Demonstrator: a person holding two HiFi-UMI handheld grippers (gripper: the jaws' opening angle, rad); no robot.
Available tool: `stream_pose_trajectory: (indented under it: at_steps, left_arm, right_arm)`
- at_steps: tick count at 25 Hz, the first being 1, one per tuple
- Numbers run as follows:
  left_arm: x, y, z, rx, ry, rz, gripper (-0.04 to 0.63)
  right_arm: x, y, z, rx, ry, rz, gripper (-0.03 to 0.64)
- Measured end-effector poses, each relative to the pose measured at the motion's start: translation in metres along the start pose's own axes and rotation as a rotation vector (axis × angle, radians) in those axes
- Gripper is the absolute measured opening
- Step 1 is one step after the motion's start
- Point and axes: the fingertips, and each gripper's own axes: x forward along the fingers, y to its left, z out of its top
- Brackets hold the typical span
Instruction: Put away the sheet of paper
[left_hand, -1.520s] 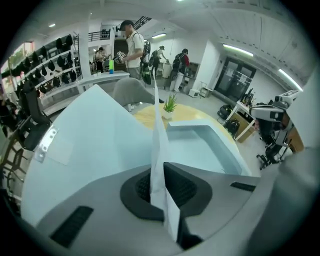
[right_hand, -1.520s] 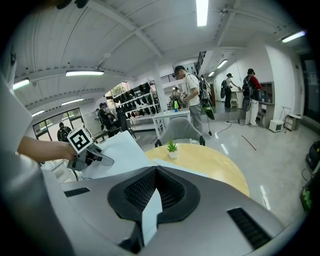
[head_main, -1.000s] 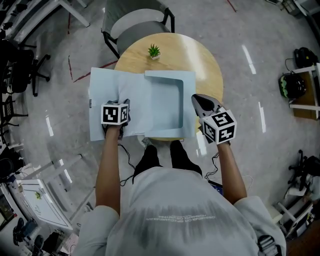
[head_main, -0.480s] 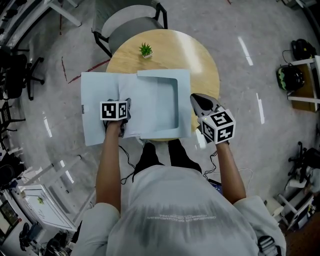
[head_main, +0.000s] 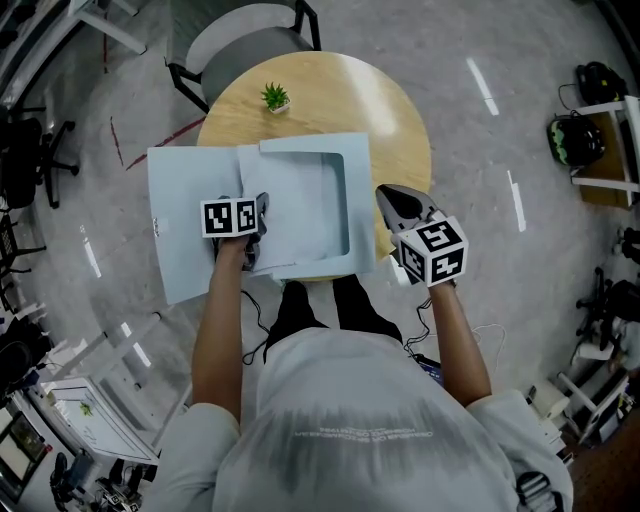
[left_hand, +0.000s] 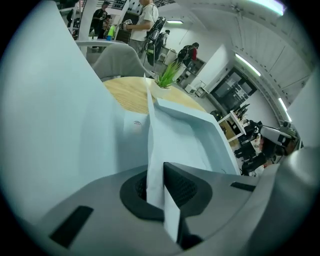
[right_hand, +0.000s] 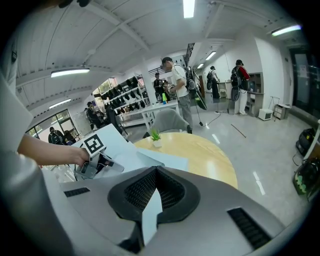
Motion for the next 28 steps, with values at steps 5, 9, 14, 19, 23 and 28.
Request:
stream_pose_trajectory:
  at_steps: [5,9,14,19,23,28]
  left_arm:
    - [0.020,-0.013,-0.005,-0.005,0.021,-0.030,0.018]
    - [0.032,-0.026,-0.006,-0.028,0.023,-0.066,0.018]
    - [0.043,-0.041,-0.005,-0.037,0.021,-0.092,0.018]
    - [0.054,-0.057,-0.004,-0.053,0.014,-0.129,0.018]
    - [0.063,-0.068,-0.003,-0.058,0.010,-0.140,0.019]
    - [0.065,-0.074,-0.001,-0.035,-0.004,-0.136,0.020]
  right_arm:
    - [0.000,-0.008,-0.004,0.005,0.009,-0.005,0.028]
    - [-0.003,-0.012,-0.010,0.009,0.019,-0.010,0.028]
    - [-0.010,-0.018,-0.017,0.017,0.029,-0.024,0.028]
    - [-0.015,-0.024,-0.022,0.023,0.032,-0.040,0.028]
    - [-0.017,-0.029,-0.025,0.025,0.033,-0.044,0.028]
    - [-0.025,-0.030,-0.027,0.026,0.030,-0.055,0.028]
